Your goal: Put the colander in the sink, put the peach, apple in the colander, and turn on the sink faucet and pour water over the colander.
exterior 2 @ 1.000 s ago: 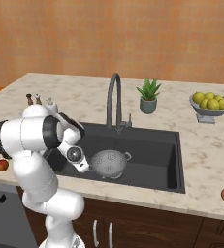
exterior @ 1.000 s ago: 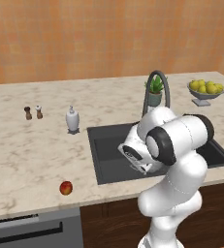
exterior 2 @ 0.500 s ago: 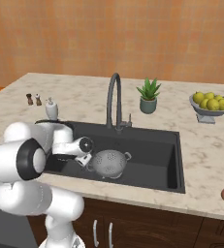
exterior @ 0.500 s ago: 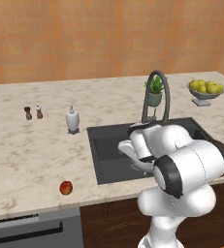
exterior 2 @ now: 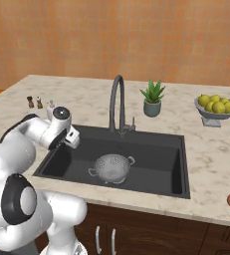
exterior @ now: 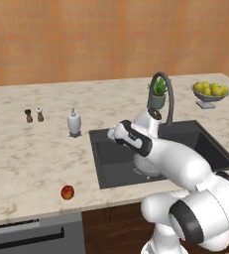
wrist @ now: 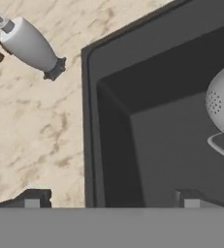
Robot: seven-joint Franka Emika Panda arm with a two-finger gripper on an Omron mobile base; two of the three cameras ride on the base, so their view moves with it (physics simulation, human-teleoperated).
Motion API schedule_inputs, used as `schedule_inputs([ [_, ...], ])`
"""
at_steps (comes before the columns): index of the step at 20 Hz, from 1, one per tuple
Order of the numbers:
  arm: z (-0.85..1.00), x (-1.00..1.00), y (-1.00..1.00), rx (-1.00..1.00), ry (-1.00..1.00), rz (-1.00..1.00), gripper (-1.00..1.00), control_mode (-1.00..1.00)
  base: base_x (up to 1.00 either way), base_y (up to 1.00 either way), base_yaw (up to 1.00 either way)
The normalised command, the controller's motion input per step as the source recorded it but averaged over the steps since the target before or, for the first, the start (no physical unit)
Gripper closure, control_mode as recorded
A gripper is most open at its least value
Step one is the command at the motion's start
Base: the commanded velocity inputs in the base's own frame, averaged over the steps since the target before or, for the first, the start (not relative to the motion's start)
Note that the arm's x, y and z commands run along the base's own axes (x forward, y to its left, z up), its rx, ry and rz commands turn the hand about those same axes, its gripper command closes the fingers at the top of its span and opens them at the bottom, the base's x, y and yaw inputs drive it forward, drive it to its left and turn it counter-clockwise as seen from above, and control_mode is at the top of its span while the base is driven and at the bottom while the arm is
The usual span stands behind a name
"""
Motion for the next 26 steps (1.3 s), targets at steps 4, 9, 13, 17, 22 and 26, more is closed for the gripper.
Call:
schedule_inputs([
  [4,0.00,-0.42,0.45,-0.15,-0.01,0.04,-1.00,-1.00,0.00,0.00,0.00],
  [9,0.00,-0.07,0.68,-0.27,0.24,0.17,-1.00,-1.00,0.00,0.00,0.00],
  [13,-0.02,0.00,0.87,-0.32,0.27,0.19,-1.00,-1.00,0.00,0.00,0.00],
  [17,-0.07,-0.13,0.73,-0.12,0.08,0.04,-1.00,-1.00,0.00,0.00,0.00],
  [22,-0.08,-0.45,0.52,0.00,0.06,0.00,-1.00,-1.00,0.00,0.00,0.00],
  [26,-0.34,-0.58,0.22,0.00,0.01,0.00,-1.00,-1.00,0.00,0.00,0.00],
])
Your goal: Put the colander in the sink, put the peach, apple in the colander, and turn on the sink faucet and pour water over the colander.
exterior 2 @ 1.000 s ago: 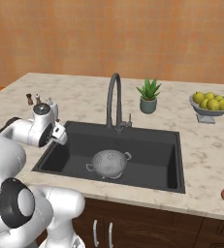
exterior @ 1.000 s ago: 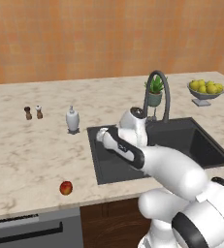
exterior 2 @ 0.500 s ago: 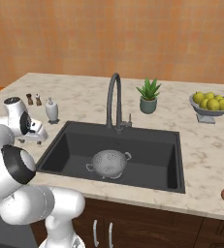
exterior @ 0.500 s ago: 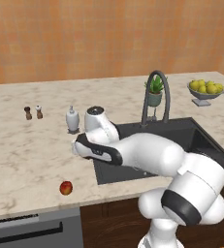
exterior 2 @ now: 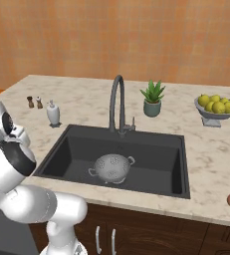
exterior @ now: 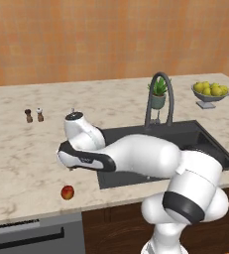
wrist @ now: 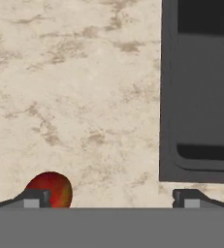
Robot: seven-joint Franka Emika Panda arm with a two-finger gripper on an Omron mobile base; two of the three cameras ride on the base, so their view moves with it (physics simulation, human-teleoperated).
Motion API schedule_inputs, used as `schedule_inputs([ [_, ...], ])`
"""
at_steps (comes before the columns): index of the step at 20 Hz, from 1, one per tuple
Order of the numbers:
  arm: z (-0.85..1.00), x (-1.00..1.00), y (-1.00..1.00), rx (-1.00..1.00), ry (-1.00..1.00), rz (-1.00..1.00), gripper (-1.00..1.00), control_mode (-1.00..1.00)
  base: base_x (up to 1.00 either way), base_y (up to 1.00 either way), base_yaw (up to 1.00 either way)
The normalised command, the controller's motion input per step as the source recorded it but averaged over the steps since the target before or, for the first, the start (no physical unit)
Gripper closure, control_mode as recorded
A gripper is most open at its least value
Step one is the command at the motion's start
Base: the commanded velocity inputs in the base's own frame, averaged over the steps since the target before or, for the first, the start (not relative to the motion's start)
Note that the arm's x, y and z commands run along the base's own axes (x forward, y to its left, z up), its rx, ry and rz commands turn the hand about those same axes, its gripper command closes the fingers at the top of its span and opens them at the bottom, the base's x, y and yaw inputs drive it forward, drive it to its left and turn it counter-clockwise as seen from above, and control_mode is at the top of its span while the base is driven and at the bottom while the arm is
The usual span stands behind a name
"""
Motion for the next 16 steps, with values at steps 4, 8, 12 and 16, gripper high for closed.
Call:
schedule_inputs([
  [4,-0.36,-0.43,0.26,0.00,0.02,0.00,-1.00,-1.00,0.00,0.00,0.00],
  [8,-0.22,-0.12,0.40,0.00,0.10,0.00,-1.00,-1.00,0.00,0.00,0.00],
  [12,-0.18,-0.11,0.49,0.00,0.08,0.00,-1.00,-1.00,0.00,0.00,0.00],
  [16,-0.17,-0.05,0.48,0.00,0.02,0.00,-1.00,-1.00,0.00,0.00,0.00],
])
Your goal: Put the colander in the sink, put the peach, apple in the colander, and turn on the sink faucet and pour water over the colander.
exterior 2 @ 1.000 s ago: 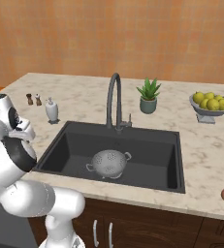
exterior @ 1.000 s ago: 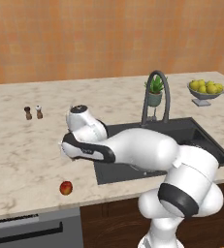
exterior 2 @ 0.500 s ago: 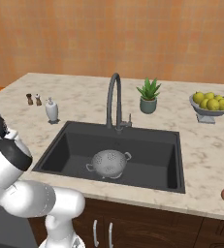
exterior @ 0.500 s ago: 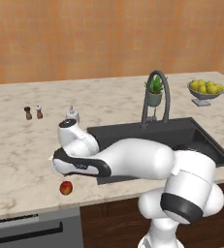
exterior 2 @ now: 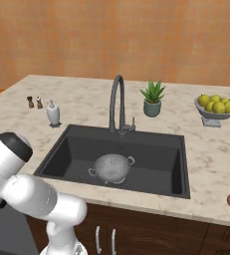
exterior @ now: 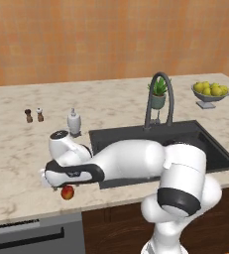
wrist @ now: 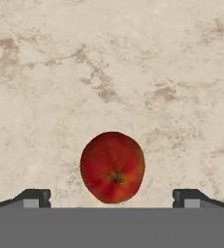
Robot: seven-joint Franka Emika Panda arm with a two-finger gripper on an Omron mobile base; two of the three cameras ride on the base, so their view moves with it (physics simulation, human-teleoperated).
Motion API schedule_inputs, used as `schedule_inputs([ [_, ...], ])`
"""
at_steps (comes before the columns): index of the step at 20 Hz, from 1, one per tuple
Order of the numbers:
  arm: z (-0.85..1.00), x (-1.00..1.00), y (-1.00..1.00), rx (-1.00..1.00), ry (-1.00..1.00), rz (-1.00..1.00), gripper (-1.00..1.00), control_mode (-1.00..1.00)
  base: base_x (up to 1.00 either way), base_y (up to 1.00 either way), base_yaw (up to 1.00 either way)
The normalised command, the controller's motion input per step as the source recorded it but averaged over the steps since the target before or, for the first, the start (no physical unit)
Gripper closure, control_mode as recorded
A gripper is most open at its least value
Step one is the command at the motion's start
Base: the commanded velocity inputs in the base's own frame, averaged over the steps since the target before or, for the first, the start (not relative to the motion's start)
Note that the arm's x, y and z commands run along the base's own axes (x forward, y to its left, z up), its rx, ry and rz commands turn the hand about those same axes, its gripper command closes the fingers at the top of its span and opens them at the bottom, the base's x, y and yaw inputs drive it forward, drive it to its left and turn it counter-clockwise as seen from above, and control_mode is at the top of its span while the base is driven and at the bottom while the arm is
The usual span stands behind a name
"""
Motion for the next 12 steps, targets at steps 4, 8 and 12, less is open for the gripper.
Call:
schedule_inputs([
  [4,-0.36,0.00,0.23,-0.07,0.00,0.00,-1.00,-1.00,0.00,0.00,0.00],
  [8,-0.49,0.00,-0.14,-0.06,0.00,0.00,-1.00,-1.00,0.00,0.00,0.00],
  [12,-0.37,0.00,-0.19,-0.02,-0.02,0.00,-1.00,-1.00,0.00,0.00,0.00],
])
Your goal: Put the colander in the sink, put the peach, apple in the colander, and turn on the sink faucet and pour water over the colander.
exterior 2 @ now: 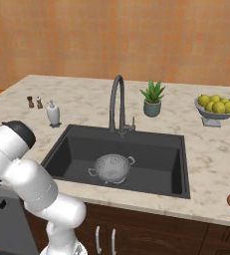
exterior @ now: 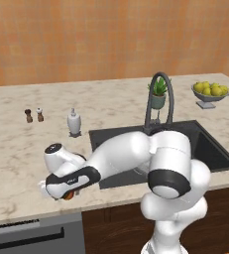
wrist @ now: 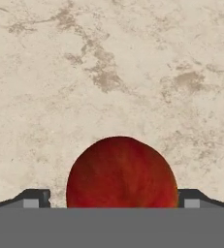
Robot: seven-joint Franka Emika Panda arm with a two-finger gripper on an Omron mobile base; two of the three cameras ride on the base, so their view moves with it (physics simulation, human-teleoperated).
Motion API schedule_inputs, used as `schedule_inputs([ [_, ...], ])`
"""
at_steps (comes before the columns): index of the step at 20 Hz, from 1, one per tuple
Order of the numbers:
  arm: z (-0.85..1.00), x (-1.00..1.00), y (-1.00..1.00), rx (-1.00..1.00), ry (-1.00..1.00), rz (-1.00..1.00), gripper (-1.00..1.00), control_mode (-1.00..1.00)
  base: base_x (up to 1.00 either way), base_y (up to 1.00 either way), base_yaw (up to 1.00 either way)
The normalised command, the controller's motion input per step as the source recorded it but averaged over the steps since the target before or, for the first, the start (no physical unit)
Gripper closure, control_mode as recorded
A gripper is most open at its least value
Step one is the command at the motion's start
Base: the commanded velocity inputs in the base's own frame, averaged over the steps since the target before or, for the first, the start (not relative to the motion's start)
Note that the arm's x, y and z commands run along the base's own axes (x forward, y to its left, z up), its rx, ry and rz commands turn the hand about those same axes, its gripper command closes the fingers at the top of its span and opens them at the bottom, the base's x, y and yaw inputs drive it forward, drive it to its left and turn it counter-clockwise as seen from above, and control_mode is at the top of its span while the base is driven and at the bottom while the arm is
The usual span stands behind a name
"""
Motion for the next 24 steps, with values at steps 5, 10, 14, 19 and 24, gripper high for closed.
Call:
schedule_inputs([
  [5,-0.37,0.00,-0.01,0.00,-0.08,0.00,-1.00,-1.00,0.00,0.00,0.00],
  [10,-0.47,0.00,-0.21,-0.01,-0.09,-0.01,1.00,-1.00,0.00,0.00,0.00],
  [14,-0.08,0.01,-0.86,-0.05,0.00,-0.13,1.00,-1.00,0.00,0.00,0.00],
  [19,0.33,0.10,-1.00,-0.01,0.00,-0.17,1.00,-1.00,0.00,0.00,0.00],
  [24,0.17,0.79,-1.00,0.02,0.04,-0.13,1.00,-1.00,0.00,0.00,0.00],
])
